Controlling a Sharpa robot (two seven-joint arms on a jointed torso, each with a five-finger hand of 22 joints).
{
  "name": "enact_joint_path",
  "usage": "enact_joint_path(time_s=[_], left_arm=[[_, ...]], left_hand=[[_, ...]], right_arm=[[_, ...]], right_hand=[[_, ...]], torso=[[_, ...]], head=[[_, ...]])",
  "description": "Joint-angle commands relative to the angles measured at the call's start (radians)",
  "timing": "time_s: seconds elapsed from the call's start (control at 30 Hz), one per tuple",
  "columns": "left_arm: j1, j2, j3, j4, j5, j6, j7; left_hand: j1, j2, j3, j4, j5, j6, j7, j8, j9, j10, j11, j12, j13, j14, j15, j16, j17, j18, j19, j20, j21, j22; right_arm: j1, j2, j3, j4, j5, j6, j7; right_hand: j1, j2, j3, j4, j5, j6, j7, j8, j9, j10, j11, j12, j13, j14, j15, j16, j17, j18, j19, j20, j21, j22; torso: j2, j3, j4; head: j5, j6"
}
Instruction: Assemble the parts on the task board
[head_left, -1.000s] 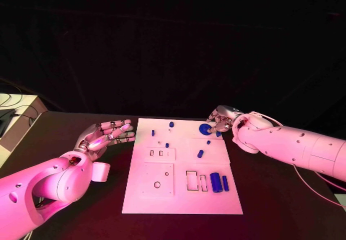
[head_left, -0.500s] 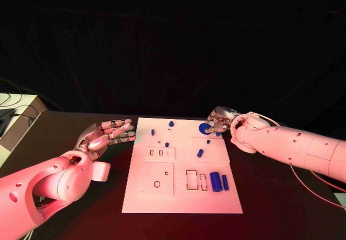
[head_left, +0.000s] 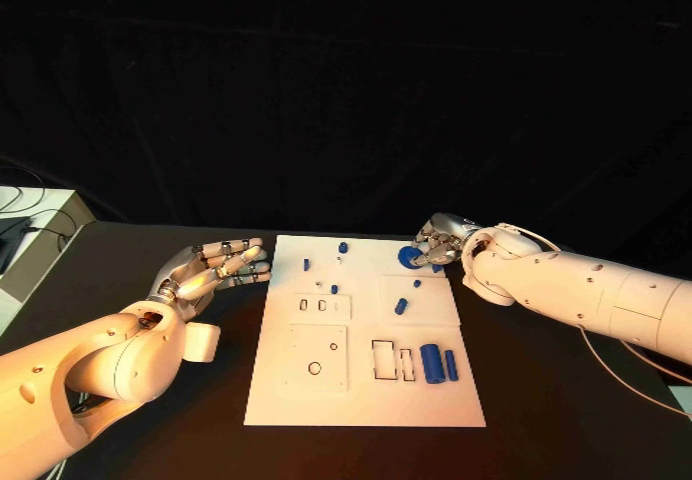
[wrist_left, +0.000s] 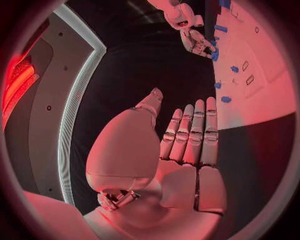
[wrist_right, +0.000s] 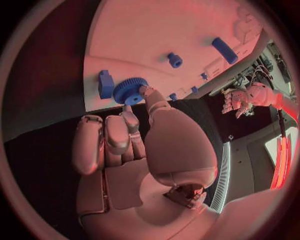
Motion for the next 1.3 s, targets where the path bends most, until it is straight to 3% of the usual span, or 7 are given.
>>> enact_joint_path(time_s=[0.03, 0.3, 0.6, 0.73, 0.93, 1.07, 1.3], left_arm=[[0.000, 0.001, 0.001, 0.001, -0.005, 0.019, 0.004], [0.000, 0.001, 0.001, 0.002, -0.005, 0.020, 0.003], [0.000, 0.000, 0.001, 0.003, -0.005, 0.020, 0.002], [0.000, 0.000, 0.001, 0.004, -0.005, 0.020, 0.002], [0.000, -0.001, 0.001, 0.005, -0.005, 0.020, 0.002], [0.000, -0.003, 0.001, 0.006, -0.005, 0.020, 0.000], [0.000, -0.002, 0.001, 0.010, -0.005, 0.021, 0.000]], left_hand=[[0.002, 0.009, 0.002, -0.005, 0.001, -0.004, -0.002, 0.001, 0.000, -0.004, 0.001, 0.002, 0.002, -0.007, -0.003, -0.003, -0.002, -0.011, -0.004, 0.001, 0.001, -0.001], [0.002, 0.010, 0.002, -0.005, 0.001, -0.006, -0.002, 0.001, 0.000, -0.005, 0.001, 0.003, 0.002, -0.008, -0.003, -0.003, -0.001, -0.011, -0.005, 0.001, 0.001, -0.001], [0.002, 0.010, 0.002, -0.005, 0.001, -0.006, -0.002, 0.001, 0.000, -0.005, 0.001, 0.003, 0.002, -0.008, -0.003, -0.003, -0.001, -0.011, -0.005, 0.001, 0.001, -0.001], [0.002, 0.010, 0.002, -0.005, 0.001, -0.006, -0.002, 0.001, 0.000, -0.005, 0.001, 0.003, 0.002, -0.008, -0.003, -0.003, -0.001, -0.011, -0.005, 0.001, 0.001, -0.001], [0.002, 0.010, 0.002, -0.005, 0.001, -0.006, -0.002, 0.001, 0.000, -0.005, 0.001, 0.003, 0.002, -0.008, -0.003, -0.003, -0.001, -0.011, -0.005, 0.001, 0.001, -0.001], [0.000, 0.011, 0.003, -0.004, 0.001, -0.011, -0.001, 0.000, 0.000, -0.007, 0.002, 0.002, 0.001, -0.008, -0.003, -0.003, -0.001, -0.011, -0.005, 0.001, 0.001, -0.001], [0.001, 0.011, 0.004, -0.005, 0.001, -0.012, -0.001, 0.001, 0.000, -0.008, 0.002, 0.002, 0.001, -0.009, -0.002, -0.004, -0.001, -0.011, -0.006, 0.002, 0.001, -0.001]], right_arm=[[-0.006, 0.000, -0.004, -0.005, 0.007, 0.064, -0.009], [-0.006, 0.004, -0.004, -0.008, 0.020, 0.055, 0.003], [-0.005, 0.004, -0.004, 0.012, 0.029, -0.028, 0.034], [-0.004, 0.002, -0.004, 0.032, 0.023, -0.087, 0.048], [-0.001, -0.018, -0.002, 0.102, -0.004, -0.166, 0.066], [0.004, -0.031, -0.001, 0.158, -0.034, -0.195, 0.067], [0.007, -0.016, -0.001, 0.226, -0.140, -0.226, 0.041]], right_hand=[[-0.008, 0.001, 0.001, -0.008, 0.007, 0.003, 0.002, -0.002, 0.001, 0.003, -0.004, -0.002, 0.000, 0.004, -0.003, -0.005, 0.001, -0.013, 0.082, 0.000, 0.006, 0.185], [-0.014, 0.012, 0.014, -0.022, 0.012, 0.009, 0.001, -0.002, 0.001, -0.005, -0.005, -0.012, -0.004, 0.004, -0.004, -0.007, 0.002, -0.015, 0.081, 0.000, 0.007, 0.186], [-0.020, 0.047, 0.047, -0.039, 0.002, 0.059, -0.016, 0.000, 0.002, 0.004, -0.017, -0.009, -0.002, 0.005, -0.013, -0.013, 0.004, -0.018, 0.082, -0.008, 0.010, 0.187], [-0.032, 0.073, 0.055, -0.029, -0.054, 0.074, -0.024, 0.001, 0.003, 0.008, -0.021, -0.008, 0.000, 0.006, -0.016, -0.013, 0.006, -0.020, 0.082, -0.010, 0.014, 0.188], [-0.032, 0.075, 0.057, -0.031, -0.064, 0.083, -0.027, 0.001, 0.003, 0.009, -0.023, -0.010, 0.000, 0.006, -0.017, -0.015, 0.007, -0.021, 0.082, -0.013, 0.016, 0.189], [-0.032, 0.074, 0.056, -0.033, -0.067, 0.083, -0.027, 0.000, 0.002, 0.010, -0.023, -0.011, 0.000, 0.006, -0.018, -0.015, 0.008, -0.023, 0.082, -0.014, 0.020, 0.190], [-0.031, 0.070, 0.055, -0.036, -0.065, 0.084, -0.026, -0.001, 0.002, 0.012, -0.023, -0.011, 0.001, 0.007, -0.018, -0.015, 0.011, -0.025, 0.083, -0.014, 0.028, 0.192]], torso=[[0.000, -0.0001, -0.0001], [0.000, 0.0008, -0.0006], [0.000, 0.0006, -0.0001], [0.001, -0.0001, -0.0010], [0.000, -0.0008, 0.0004], [0.000, 0.0011, -0.0017], [0.000, 0.0007, -0.0035]], head=[[0.000, 0.001], [0.001, 0.000], [0.004, 0.003], [0.005, 0.008], [0.004, 0.007], [0.007, 0.007], [0.010, 0.008]])
